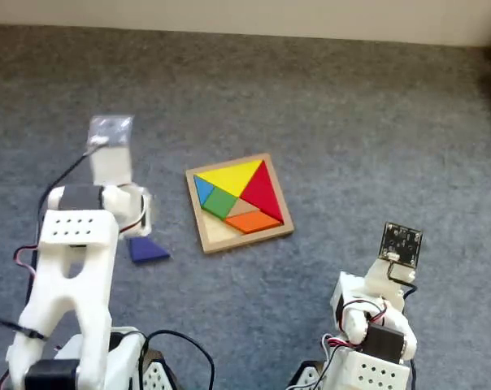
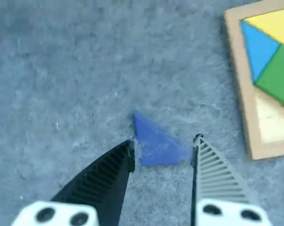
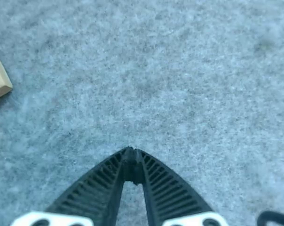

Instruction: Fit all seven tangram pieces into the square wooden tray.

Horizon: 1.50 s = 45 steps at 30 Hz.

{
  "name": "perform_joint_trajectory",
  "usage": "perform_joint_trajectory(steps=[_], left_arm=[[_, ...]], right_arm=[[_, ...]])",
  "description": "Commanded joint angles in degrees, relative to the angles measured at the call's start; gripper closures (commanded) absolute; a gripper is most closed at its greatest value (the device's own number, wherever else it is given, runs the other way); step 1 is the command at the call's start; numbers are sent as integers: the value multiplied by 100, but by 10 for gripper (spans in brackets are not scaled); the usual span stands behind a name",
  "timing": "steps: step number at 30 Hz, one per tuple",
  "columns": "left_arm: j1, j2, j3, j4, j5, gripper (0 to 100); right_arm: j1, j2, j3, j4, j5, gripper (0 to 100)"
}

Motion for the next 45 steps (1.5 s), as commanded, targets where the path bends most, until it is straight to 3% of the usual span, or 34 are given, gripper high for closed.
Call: perform_joint_trajectory(steps=[1, 7, 15, 29, 34, 45], left_arm=[[-303, 119, 418, -510, 879, 796], [-374, 154, 1165, -1213, 2593, 796], [101, 215, 1200, -1116, 3499, 796], [110, 242, 1789, -1820, 3596, 796], [110, 1103, 1349, -1969, 3596, 796], [101, 2589, 13, -1046, 3868, 800]], right_arm=[[-4, -101, 796, 48, 53, 993], [-4, -101, 796, 48, 53, 993], [-4, -101, 796, 48, 53, 993], [-4, -101, 796, 48, 53, 993], [-4, -101, 796, 48, 53, 993], [-4, -101, 796, 48, 53, 993]])
